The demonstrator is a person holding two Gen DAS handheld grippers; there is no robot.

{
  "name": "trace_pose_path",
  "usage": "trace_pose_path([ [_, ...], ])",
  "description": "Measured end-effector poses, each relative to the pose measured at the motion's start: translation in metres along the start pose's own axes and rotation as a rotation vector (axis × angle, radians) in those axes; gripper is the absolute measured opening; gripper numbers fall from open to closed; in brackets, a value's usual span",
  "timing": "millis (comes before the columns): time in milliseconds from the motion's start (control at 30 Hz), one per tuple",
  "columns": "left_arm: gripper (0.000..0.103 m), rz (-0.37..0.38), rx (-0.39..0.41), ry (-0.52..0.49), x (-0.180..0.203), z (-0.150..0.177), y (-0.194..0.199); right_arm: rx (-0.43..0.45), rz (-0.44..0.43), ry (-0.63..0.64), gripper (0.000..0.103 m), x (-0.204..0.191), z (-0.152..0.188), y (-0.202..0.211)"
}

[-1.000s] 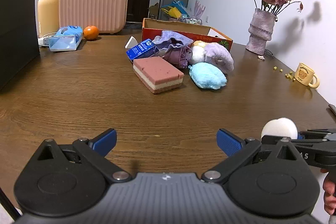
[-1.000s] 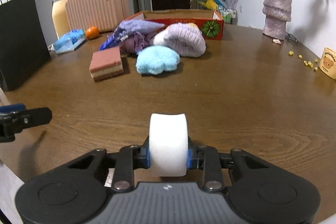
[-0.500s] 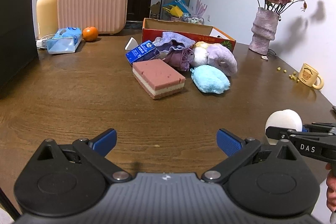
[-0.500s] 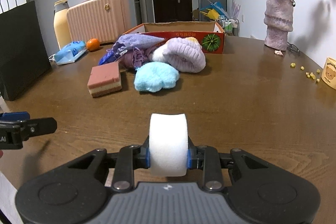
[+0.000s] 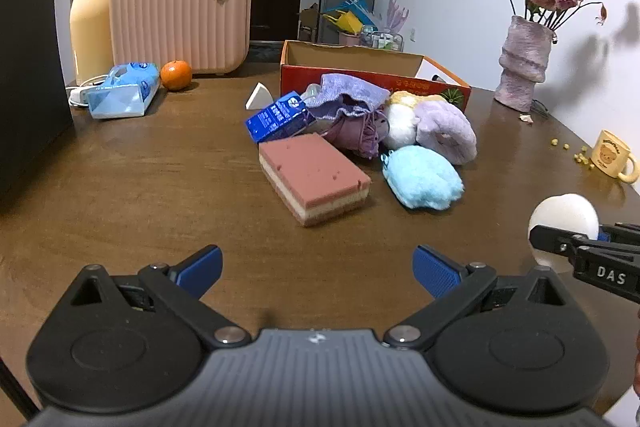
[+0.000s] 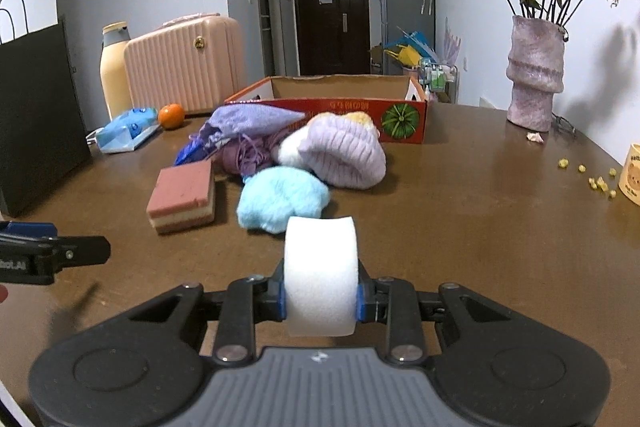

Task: Organize soft objects
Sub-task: 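Grasp the pink rectangular sponge with the left gripper while the right holds the white sponge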

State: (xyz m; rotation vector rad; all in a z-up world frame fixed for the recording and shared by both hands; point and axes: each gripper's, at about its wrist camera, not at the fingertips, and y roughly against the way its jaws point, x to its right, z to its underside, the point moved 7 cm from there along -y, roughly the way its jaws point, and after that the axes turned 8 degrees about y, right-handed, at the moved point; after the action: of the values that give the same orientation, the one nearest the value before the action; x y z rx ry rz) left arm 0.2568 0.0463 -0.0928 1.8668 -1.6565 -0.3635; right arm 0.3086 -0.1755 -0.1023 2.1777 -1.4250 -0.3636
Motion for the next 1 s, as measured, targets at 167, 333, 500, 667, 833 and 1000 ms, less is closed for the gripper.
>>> trace_pose_path([
  [167,0.103,-0.016,0.000,-0.003,0.005,-0.009,-0.012,0.033,0.002,0.018,0.028,0.008,-0.013,-0.007],
  [333,0.103,-0.031,-0.008,-0.010,0.012,-0.017,-0.025,0.049,0.005,0.027,0.028,0.018,-0.024,-0.016],
  [500,0.103,-0.047,-0.009,-0.019,0.021,-0.025,-0.036,0.060,0.005,0.041,0.028,0.026,-0.032,-0.024],
  [667,0.103,-0.061,-0.012,-0.019,0.028,-0.034,-0.048,0.070,0.010,0.046,0.028,0.037,-0.040,-0.033],
  [833,0.103,-0.085,-0.014,-0.015,0.034,-0.043,-0.063,0.084,0.014,0.047,0.028,0.046,-0.048,-0.044],
  [1000,0.103,-0.115,-0.008,-0.001,0.037,-0.054,-0.080,0.106,0.024,0.031,0.028,0.058,-0.057,-0.059],
])
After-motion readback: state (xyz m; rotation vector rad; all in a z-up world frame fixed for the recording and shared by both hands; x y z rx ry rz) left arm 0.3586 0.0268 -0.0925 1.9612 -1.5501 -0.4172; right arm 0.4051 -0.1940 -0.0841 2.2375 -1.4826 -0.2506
